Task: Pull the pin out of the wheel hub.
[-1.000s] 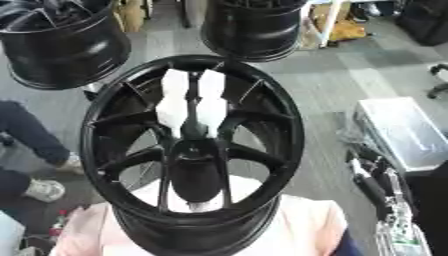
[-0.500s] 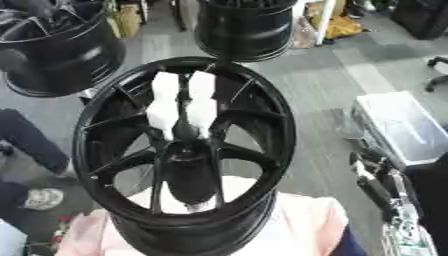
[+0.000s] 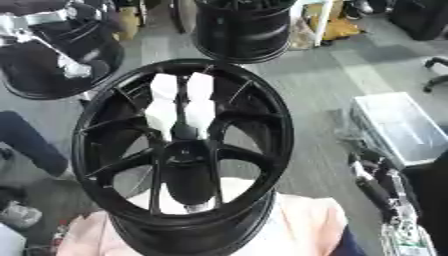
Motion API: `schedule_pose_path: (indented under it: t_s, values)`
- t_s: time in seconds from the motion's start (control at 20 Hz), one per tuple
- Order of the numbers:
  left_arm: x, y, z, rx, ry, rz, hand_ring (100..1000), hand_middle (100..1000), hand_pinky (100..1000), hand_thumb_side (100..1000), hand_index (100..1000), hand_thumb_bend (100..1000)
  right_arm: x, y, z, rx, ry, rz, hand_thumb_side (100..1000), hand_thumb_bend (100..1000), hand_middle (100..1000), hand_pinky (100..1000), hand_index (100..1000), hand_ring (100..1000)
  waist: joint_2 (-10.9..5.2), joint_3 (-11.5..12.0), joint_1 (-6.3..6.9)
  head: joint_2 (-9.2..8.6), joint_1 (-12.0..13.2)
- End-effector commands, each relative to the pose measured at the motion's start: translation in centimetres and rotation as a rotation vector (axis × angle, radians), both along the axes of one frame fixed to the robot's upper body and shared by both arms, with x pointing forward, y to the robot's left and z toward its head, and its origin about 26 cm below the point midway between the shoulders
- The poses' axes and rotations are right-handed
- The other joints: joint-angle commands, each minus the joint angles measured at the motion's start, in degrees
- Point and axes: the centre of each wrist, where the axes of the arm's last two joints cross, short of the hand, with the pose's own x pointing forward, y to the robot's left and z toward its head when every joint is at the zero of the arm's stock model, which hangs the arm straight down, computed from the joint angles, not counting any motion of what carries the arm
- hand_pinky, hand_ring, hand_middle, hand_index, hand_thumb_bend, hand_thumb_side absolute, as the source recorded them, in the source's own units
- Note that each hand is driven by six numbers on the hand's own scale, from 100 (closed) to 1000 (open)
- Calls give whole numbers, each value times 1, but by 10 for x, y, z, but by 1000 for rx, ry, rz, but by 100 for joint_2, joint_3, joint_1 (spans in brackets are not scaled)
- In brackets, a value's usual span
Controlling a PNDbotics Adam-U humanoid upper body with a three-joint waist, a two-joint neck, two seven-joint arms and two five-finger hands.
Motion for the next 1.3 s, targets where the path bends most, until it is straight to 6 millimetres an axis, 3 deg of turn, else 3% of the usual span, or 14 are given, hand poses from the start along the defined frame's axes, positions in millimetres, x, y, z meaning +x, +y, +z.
schedule_pose_path:
  t_s: [0.05,0.75,1.3]
  values:
    - [6,-5,4,207,-28,-173,736,775,780,457,851,305,4,-2,9,-20,-27,14,450,258,761,729,821,706,-87,-19,-19,-13,43]
    - [20,-21,-32,239,19,-143,731,801,787,495,871,350,6,3,10,-14,-31,31,450,258,761,729,820,706,-87,-119,-34,-13,145]
    - [26,-24,-50,200,46,-85,675,748,760,453,825,276,9,9,11,-5,-35,49,450,257,761,729,819,706,-76,-217,-40,-13,202]
